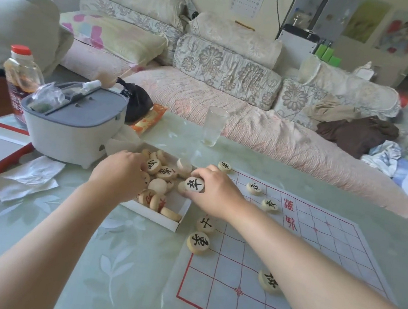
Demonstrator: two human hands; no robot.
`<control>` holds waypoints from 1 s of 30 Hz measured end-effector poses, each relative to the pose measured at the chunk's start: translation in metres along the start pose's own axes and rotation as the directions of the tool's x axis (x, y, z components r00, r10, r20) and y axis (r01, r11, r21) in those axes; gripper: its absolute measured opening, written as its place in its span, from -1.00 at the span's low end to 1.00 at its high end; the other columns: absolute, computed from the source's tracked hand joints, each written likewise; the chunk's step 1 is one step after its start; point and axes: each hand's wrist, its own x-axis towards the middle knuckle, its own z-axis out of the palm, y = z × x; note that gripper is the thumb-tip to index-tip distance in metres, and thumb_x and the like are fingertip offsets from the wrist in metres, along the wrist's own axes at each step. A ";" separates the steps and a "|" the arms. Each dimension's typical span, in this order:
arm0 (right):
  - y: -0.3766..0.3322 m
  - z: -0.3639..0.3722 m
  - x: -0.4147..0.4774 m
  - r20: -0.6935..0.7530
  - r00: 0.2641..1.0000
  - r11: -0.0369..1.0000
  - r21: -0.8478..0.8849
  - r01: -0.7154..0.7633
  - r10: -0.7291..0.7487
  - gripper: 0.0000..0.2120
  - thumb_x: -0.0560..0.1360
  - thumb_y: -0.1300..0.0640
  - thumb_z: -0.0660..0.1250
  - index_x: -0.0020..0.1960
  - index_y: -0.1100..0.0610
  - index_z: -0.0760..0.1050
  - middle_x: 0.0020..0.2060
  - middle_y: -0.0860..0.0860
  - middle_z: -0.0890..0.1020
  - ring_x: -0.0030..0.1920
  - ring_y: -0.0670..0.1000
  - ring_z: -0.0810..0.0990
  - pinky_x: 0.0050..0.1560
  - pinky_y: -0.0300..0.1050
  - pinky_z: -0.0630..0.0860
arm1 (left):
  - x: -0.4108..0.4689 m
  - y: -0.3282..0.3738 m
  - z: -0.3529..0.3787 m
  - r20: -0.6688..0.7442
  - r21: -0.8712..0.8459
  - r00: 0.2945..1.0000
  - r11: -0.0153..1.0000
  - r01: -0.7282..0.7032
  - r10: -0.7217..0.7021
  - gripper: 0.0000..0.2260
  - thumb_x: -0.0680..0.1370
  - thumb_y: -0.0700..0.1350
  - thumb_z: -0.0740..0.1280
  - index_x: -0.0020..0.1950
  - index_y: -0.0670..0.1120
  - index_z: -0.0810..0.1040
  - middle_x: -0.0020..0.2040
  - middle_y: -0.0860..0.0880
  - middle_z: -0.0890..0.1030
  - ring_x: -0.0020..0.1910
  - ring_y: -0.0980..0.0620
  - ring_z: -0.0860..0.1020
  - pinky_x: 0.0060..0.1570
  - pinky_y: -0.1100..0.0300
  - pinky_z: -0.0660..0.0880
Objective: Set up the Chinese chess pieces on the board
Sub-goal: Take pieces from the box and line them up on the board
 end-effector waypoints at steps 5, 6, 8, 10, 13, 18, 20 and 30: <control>0.027 -0.021 -0.035 -0.030 0.999 0.999 0.001 -0.037 0.037 -0.59 0.51 -0.14 0.36 0.30 -0.01 0.48 0.22 -0.03 0.47 0.24 0.01 0.48 0.22 -0.06 0.43 | -0.001 0.043 0.005 -0.037 -0.140 0.994 0.984 -0.111 0.107 -0.81 0.51 -0.14 0.29 0.10 -0.01 0.57 0.02 -0.02 0.53 -0.04 0.00 0.44 -0.08 0.18 0.40; 0.035 -0.025 -0.042 -0.033 0.998 0.999 0.004 -0.052 0.052 -0.59 0.51 -0.13 0.37 0.30 0.00 0.49 0.22 -0.02 0.47 0.24 0.00 0.47 0.23 -0.08 0.42 | -0.004 0.053 0.008 -0.017 -0.179 0.993 0.976 -0.121 0.120 -0.81 0.51 -0.15 0.28 0.10 -0.01 0.58 0.03 -0.01 0.57 -0.05 0.01 0.47 -0.11 0.20 0.40; 0.051 -0.035 -0.057 -0.028 0.995 0.996 0.012 -0.093 0.093 -0.60 0.51 -0.09 0.39 0.29 0.03 0.49 0.19 -0.01 0.48 0.24 0.00 0.47 0.24 -0.11 0.39 | -0.008 0.074 0.016 0.045 -0.265 0.991 0.958 -0.112 0.128 -0.82 0.51 -0.15 0.28 0.08 0.02 0.57 0.00 0.02 0.61 -0.10 0.03 0.53 -0.16 0.21 0.45; 0.071 -0.045 -0.067 -0.023 0.988 0.988 0.015 -0.151 0.152 -0.59 0.51 -0.05 0.40 0.31 0.05 0.48 0.21 0.00 0.47 0.25 0.00 0.46 0.25 -0.14 0.37 | -0.012 0.096 0.024 0.101 -0.324 0.983 0.939 -0.111 0.151 -0.86 0.52 -0.13 0.30 0.04 0.04 0.56 -0.06 0.05 0.62 -0.14 0.04 0.57 -0.18 0.20 0.51; 0.106 -0.058 -0.074 -0.059 0.963 0.964 0.054 -0.262 0.265 -0.59 0.49 0.01 0.42 0.32 0.05 0.49 0.22 0.02 0.44 0.24 0.02 0.47 0.16 -0.22 0.32 | -0.014 0.125 0.038 0.146 -0.411 0.969 0.903 -0.126 0.201 -0.86 0.50 -0.11 0.33 0.04 0.05 0.57 -0.14 0.11 0.63 -0.21 0.06 0.61 -0.20 0.19 0.55; 0.161 -0.069 -0.066 -0.092 0.897 0.901 0.074 -0.427 0.432 -0.61 0.48 0.00 0.42 0.26 0.05 0.47 0.23 0.05 0.46 0.20 0.06 0.49 0.10 -0.16 0.40 | -0.012 0.157 0.057 0.223 -0.637 0.962 0.771 0.024 0.155 -0.85 0.52 -0.17 0.34 0.04 0.03 0.59 -0.19 -0.01 0.68 -0.29 0.04 0.66 -0.27 0.15 0.57; 0.179 -0.071 -0.056 -0.111 0.879 0.886 0.067 -0.459 0.464 -0.54 0.48 -0.05 0.40 0.32 0.06 0.42 0.28 0.03 0.49 0.24 0.06 0.50 0.20 -0.09 0.45 | -0.008 0.163 0.060 0.256 -0.687 0.959 0.720 0.095 0.118 -0.86 0.53 -0.17 0.33 0.03 0.02 0.60 -0.19 -0.04 0.68 -0.25 0.00 0.65 -0.26 0.18 0.56; 0.215 -0.063 0.010 -0.152 0.864 0.876 0.032 -0.481 0.480 -0.74 0.53 -0.03 0.34 0.17 0.06 0.50 0.18 0.01 0.56 0.14 0.08 0.54 0.02 -0.11 0.43 | 0.016 0.156 0.075 0.336 -0.744 0.942 0.614 0.263 0.004 -0.83 0.53 -0.21 0.33 0.09 -0.08 0.62 -0.17 -0.08 0.69 -0.26 0.01 0.63 -0.27 0.21 0.53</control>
